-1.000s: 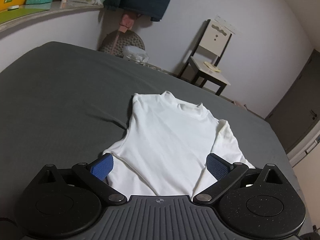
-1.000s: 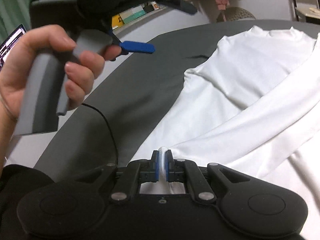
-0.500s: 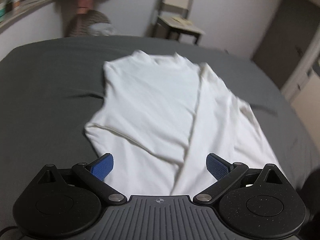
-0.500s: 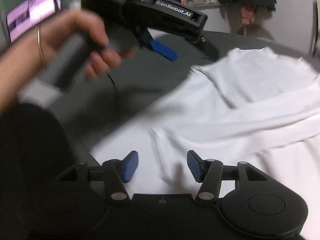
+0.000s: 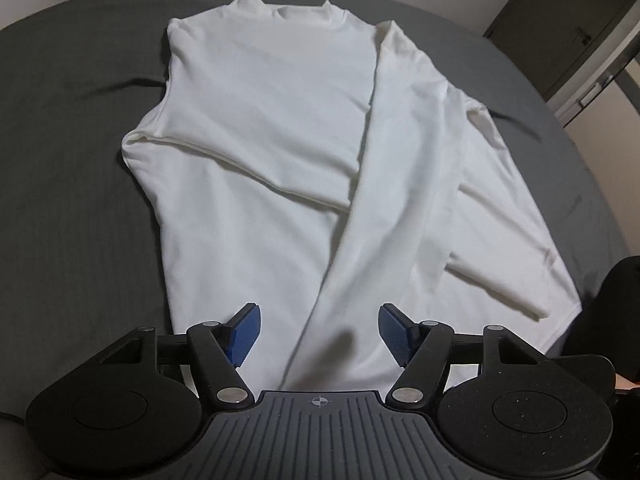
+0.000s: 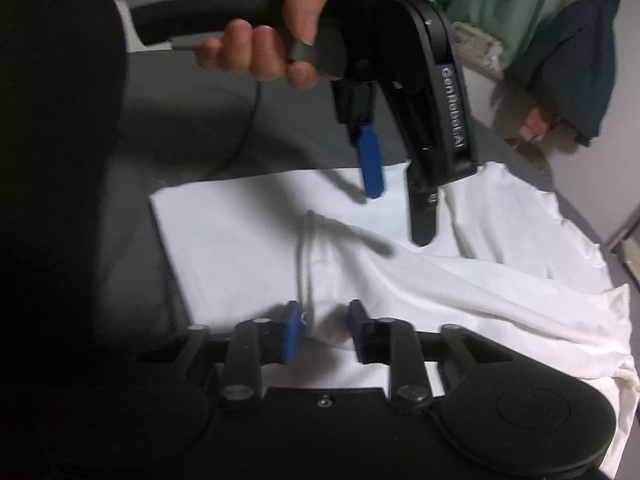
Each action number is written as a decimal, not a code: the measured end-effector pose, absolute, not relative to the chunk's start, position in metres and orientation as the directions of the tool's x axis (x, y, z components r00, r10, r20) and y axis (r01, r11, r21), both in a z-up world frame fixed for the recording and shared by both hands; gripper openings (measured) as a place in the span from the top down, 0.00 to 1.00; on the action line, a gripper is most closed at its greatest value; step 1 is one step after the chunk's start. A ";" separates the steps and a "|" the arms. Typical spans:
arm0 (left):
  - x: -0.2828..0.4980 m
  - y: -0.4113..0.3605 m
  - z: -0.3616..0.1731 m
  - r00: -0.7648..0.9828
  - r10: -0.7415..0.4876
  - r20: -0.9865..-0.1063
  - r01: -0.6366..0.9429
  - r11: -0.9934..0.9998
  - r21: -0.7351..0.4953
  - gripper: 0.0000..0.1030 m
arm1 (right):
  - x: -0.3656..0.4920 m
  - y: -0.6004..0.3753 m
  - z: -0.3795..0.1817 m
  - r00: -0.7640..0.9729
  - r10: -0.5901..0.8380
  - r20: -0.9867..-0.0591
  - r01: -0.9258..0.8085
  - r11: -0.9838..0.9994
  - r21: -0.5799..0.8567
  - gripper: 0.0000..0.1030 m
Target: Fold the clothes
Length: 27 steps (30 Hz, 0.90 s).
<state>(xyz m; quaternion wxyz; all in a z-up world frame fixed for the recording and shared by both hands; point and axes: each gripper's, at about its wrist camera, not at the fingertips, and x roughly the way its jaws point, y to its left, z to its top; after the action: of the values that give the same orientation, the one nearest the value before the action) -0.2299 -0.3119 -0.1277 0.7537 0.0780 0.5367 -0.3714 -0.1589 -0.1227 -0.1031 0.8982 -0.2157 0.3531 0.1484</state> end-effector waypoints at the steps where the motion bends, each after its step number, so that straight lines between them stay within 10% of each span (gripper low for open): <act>1: -0.229 -0.313 -0.130 0.148 -0.473 -0.868 0.643 0.713 -0.279 0.37 | -0.158 -0.124 -0.105 0.710 0.119 -0.695 -0.411 0.871 -0.270 0.93; 3: -0.228 -0.316 -0.133 0.152 -0.445 -0.882 0.640 0.725 -0.255 0.50 | -0.157 -0.125 -0.106 0.712 0.145 -0.687 -0.396 0.891 -0.222 0.95; 18: -0.220 -0.358 -0.126 0.251 -0.465 -0.849 0.642 0.736 -0.213 0.43 | -0.177 -0.148 -0.080 0.674 0.241 -0.698 -0.380 0.924 -0.048 0.74; 27: -0.234 -0.378 -0.121 0.426 -0.488 -0.762 0.714 0.699 -0.049 0.43 | -0.137 -0.328 -0.063 0.642 0.041 -0.766 0.233 0.941 0.246 0.75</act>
<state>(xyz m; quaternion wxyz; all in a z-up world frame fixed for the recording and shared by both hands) -0.2341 -0.3775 -0.1214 0.8322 0.1425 0.3961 -0.3609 -0.1365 -0.3280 -0.0635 0.8911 0.1634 0.4199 -0.0540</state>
